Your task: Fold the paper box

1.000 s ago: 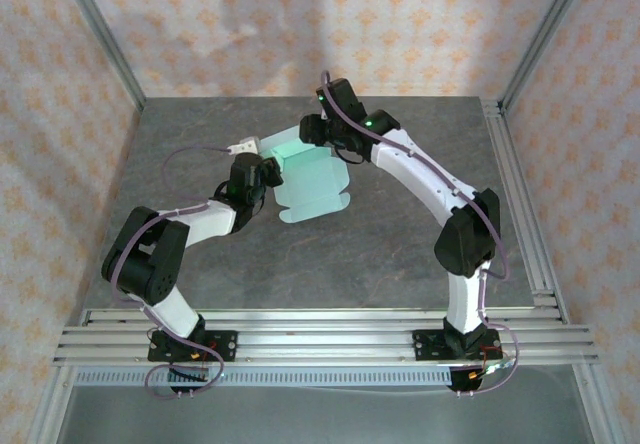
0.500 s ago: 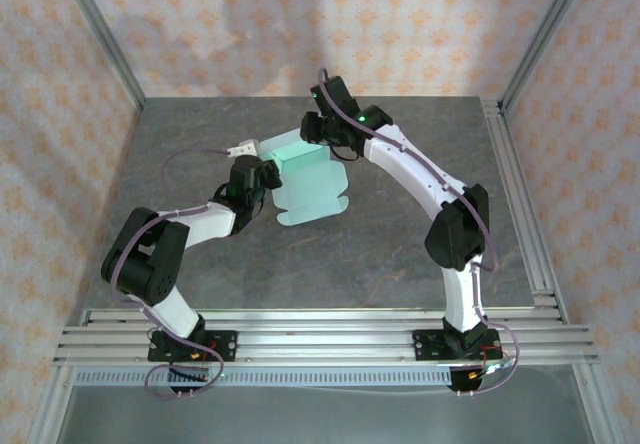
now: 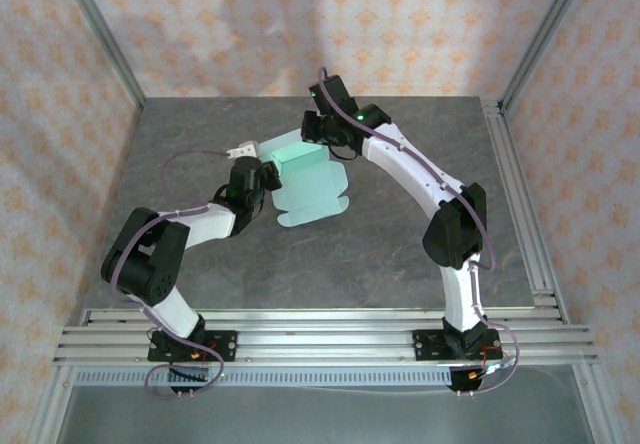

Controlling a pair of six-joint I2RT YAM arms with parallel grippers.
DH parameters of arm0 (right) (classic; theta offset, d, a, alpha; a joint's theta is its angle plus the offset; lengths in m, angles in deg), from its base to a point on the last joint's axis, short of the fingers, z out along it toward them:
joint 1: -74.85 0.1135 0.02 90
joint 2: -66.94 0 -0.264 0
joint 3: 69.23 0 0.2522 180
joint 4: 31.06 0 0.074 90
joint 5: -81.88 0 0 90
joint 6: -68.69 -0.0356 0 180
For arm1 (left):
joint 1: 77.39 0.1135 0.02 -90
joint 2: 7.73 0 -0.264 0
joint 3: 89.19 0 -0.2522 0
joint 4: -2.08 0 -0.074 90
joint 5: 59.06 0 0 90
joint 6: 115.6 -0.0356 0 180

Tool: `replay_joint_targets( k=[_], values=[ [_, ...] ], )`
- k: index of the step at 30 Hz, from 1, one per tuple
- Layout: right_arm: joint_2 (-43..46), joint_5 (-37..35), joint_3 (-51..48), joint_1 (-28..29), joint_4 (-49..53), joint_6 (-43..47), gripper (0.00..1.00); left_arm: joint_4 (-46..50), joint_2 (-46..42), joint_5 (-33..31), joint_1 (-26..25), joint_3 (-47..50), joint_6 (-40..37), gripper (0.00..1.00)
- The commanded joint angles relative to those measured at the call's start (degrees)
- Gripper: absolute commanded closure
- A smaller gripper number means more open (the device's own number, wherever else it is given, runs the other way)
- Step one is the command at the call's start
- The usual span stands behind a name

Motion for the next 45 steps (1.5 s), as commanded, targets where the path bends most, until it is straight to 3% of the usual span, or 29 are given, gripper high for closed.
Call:
replay_joint_targets(
  k=[1, 6, 9, 11, 13, 14, 17, 19, 23, 27, 30, 35, 39, 45],
  values=[
    [0.3, -0.1, 1.0, -0.2, 1.1, 0.0, 0.72, -3.0, -2.3, -1.1, -0.6, 0.7, 0.2, 1.0],
    [-0.1, 1.4, 0.2, -0.2, -0.1, -0.7, 0.73, -2.7, -2.6, -1.1, -0.6, 0.5, 0.1, 1.0],
    [0.0, 1.9, 0.4, -0.2, -0.4, -0.6, 0.93, -2.5, -2.5, -1.1, -0.6, 0.4, 0.1, 1.0],
    [0.3, 2.0, 0.5, -0.2, -0.3, -0.5, 1.0, -2.5, -2.4, -1.1, -0.6, 0.5, 0.0, 1.0],
    [0.9, 1.3, 0.4, -0.1, -0.5, -0.2, 1.0, -2.5, -2.3, -1.1, -0.6, 0.5, 0.2, 1.0],
    [1.2, 0.8, 0.1, -0.2, -0.7, -0.1, 0.99, -2.5, -2.3, -1.2, -0.6, 0.4, 0.3, 1.0],
    [2.9, 0.2, -1.8, -0.2, -2.4, 0.5, 0.65, -2.3, -2.0, -1.2, -0.6, 0.2, 0.5, 1.0],
    [5.0, 0.0, -3.7, -0.2, -4.0, 1.2, 0.51, -0.1, -1.8, -1.2, -0.5, -0.7, 1.1, 1.0],
    [10.5, -1.6, -8.3, -0.2, -6.8, 4.8, 0.4, 3.9, -1.1, 1.9, 1.3, -2.5, 3.7, 1.0],
    [19.1, -1.7, -18.1, -0.9, -15.3, 10.6, 0.38, 6.6, -0.1, 4.4, 2.0, -4.1, 4.2, 1.0],
    [24.7, 0.6, -25.7, -4.5, -22.4, 10.6, 0.37, 6.5, 0.6, 6.7, 2.2, -4.6, 3.8, 1.0],
    [28.1, 17.4, -33.2, -15.1, -29.3, 9.1, 0.39, 6.7, -0.5, 13.0, 2.2, -5.8, -0.5, 1.0],
    [27.4, 27.7, -33.6, -20.1, -28.1, 11.7, 0.42, 8.1, -1.9, 16.9, 2.2, -6.6, -4.3, 1.0],
    [24.9, 36.1, -30.7, -21.1, -19.8, 20.6, 0.53, 6.9, -2.0, 24.0, 2.2, -7.8, -3.0, 1.0]
  ],
)
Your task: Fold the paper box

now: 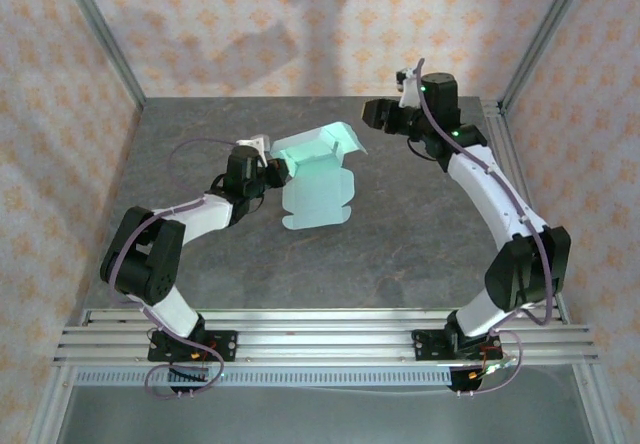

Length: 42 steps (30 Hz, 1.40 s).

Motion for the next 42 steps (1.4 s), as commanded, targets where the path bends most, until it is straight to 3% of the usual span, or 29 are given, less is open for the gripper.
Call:
replay_joint_targets(
  k=[1, 6, 11, 16, 29, 42],
  values=[
    [-1.9, 10.1, 2.5, 0.3, 4.1, 6.3, 0.61, -1.0, -1.9, 6.7, 0.2, -2.7, -0.4, 1.0],
    [-3.1, 13.0, 2.3, 0.4, 5.8, 7.3, 0.7, -1.5, -1.7, 8.9, 0.2, -3.9, 1.0, 1.0],
    [-2.6, 14.9, 0.9, 1.4, 5.8, 8.1, 0.72, 0.3, -1.4, 8.6, 0.2, -5.3, 1.0, 1.0],
    [-2.2, 13.2, 0.4, 4.0, 7.1, 11.1, 0.67, 2.1, -0.8, 8.3, 0.2, -6.1, 2.7, 1.0],
    [-3.2, -3.3, 1.9, 10.9, 10.9, 22.2, 0.64, 2.4, -1.7, 8.7, 0.2, -5.4, 3.1, 1.0],
    [-2.2, 2.5, -1.2, 13.0, 9.0, 27.9, 0.47, 3.1, -2.0, 9.0, 0.2, -5.4, 2.8, 1.0]
  ],
)
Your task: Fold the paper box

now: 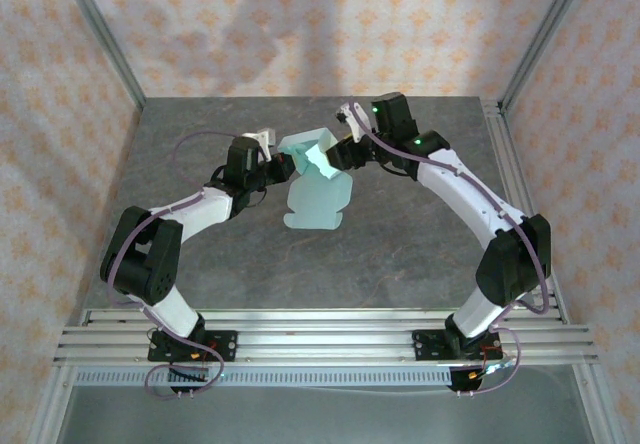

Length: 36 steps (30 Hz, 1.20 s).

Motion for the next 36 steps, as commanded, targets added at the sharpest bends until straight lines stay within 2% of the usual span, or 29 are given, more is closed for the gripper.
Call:
replay_joint_targets(
  k=[1, 8, 14, 20, 27, 36],
  values=[
    [1.1, 4.3, -2.0, 1.0, -0.8, 2.6, 0.47, -1.4, -2.0, 1.6, 0.1, -0.9, 0.5, 1.0],
    [0.7, 3.5, -2.0, 1.1, 0.9, 3.8, 0.48, -1.8, -1.3, 2.1, 0.2, -1.1, 1.1, 1.0],
    [-0.6, -2.9, -1.3, 3.2, 3.2, 6.5, 0.46, -2.1, -0.9, 2.8, 0.1, -1.5, 1.6, 1.0],
    [-2.0, -8.5, -0.2, 4.1, 2.8, 6.3, 0.48, -1.6, -1.0, 2.9, 0.1, -1.7, 1.4, 1.0],
    [-2.2, -21.1, -0.3, 5.7, -1.2, 4.6, 0.62, -1.4, -1.2, 2.9, 0.1, -1.7, 1.3, 1.0],
    [-3.1, -38.6, -1.6, 9.8, -8.7, 3.3, 0.67, 0.0, -1.9, 2.9, -0.2, -2.2, 0.8, 1.0]
  ],
)
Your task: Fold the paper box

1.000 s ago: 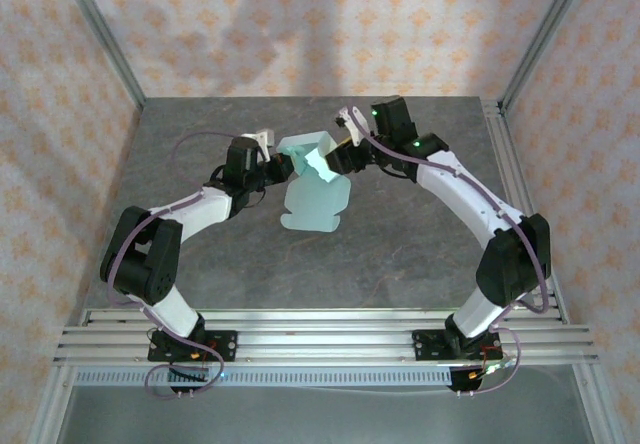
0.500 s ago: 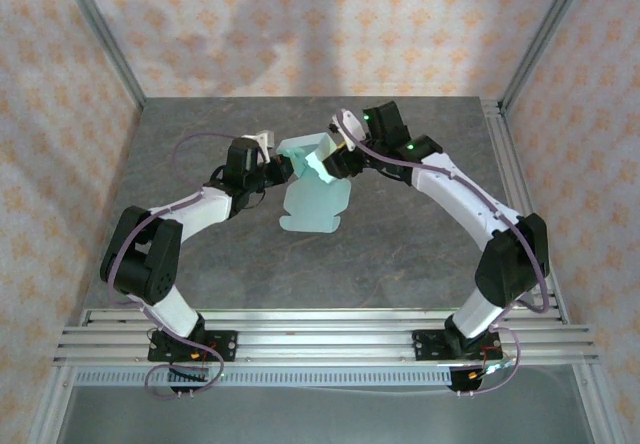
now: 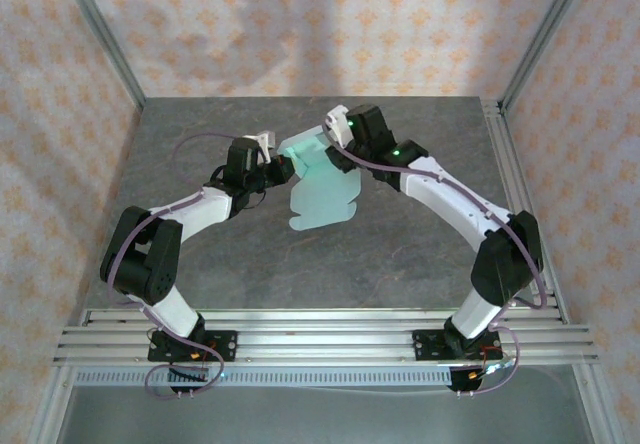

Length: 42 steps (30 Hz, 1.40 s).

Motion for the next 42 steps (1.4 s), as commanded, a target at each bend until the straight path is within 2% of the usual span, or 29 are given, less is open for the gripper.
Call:
replay_joint_targets(
  k=[1, 5, 8, 14, 16, 17, 18, 23, 24, 26, 28, 30, 32, 33, 37, 42],
  values=[
    [-1.9, -12.2, -0.5, 3.0, -5.3, -1.3, 0.68, -1.9, -1.9, 1.6, -0.6, -2.4, 0.2, 1.0],
    [-3.9, -23.2, -0.5, 6.0, -8.9, -1.6, 0.69, -0.2, -2.0, 0.4, -0.8, -3.1, 0.4, 1.0],
    [-5.4, -31.5, -0.3, 7.4, -10.9, -1.4, 0.75, 0.8, -2.4, 0.2, -0.8, -3.6, 0.8, 1.0],
    [-8.1, -41.2, 1.3, 8.6, -12.2, 1.3, 0.8, 3.4, -3.2, -0.6, -0.8, -4.6, 1.1, 1.0],
    [-8.9, -43.2, 1.5, 9.1, -12.9, 2.7, 0.86, 3.7, -3.5, -0.6, -0.8, -4.7, 1.2, 1.0],
    [-9.3, -44.6, 1.5, 9.4, -13.5, 3.6, 0.95, 3.8, -3.6, -0.6, -0.8, -4.8, 1.2, 1.0],
    [-9.9, -45.9, 1.7, 9.8, -13.9, 4.5, 1.0, 3.9, -3.7, -0.7, -0.8, -4.8, 1.2, 1.0],
    [-11.8, -50.6, 2.1, 10.6, -16.8, 8.0, 1.0, 4.7, -3.7, -0.8, -0.8, -5.4, 1.2, 1.0],
    [-12.0, -51.3, 2.0, 10.6, -17.6, 8.3, 0.97, 4.7, -3.7, -0.8, -0.8, -5.4, 1.2, 1.0],
    [-12.2, -51.8, 1.8, 10.6, -18.5, 9.1, 0.8, 4.7, -3.6, -0.7, -0.8, -5.4, 1.2, 1.0],
    [-12.5, -52.5, 1.7, 10.6, -19.4, 9.7, 0.78, 4.7, -3.6, -0.8, -0.9, -5.3, 1.2, 1.0],
    [-12.9, -53.0, 1.6, 10.6, -19.7, 10.3, 0.8, 4.6, -3.6, -0.7, -0.8, -5.2, 1.3, 1.0],
    [-13.5, -54.4, 1.7, 10.7, -20.4, 11.1, 0.95, 4.4, -3.6, -0.6, -0.8, -5.1, 1.5, 1.0],
    [-13.6, -54.8, 1.7, 10.7, -20.6, 11.4, 1.0, 4.4, -3.6, -0.6, -0.9, -5.1, 1.5, 1.0],
    [-14.6, -57.3, 1.4, 11.0, -23.2, 13.1, 1.0, 4.8, -3.7, -0.6, -0.9, -5.2, 1.5, 1.0],
    [-16.8, -63.2, 0.3, 11.4, -32.0, 19.2, 1.0, 5.1, -3.7, -0.6, -0.9, -5.4, 1.9, 1.0]
  ],
)
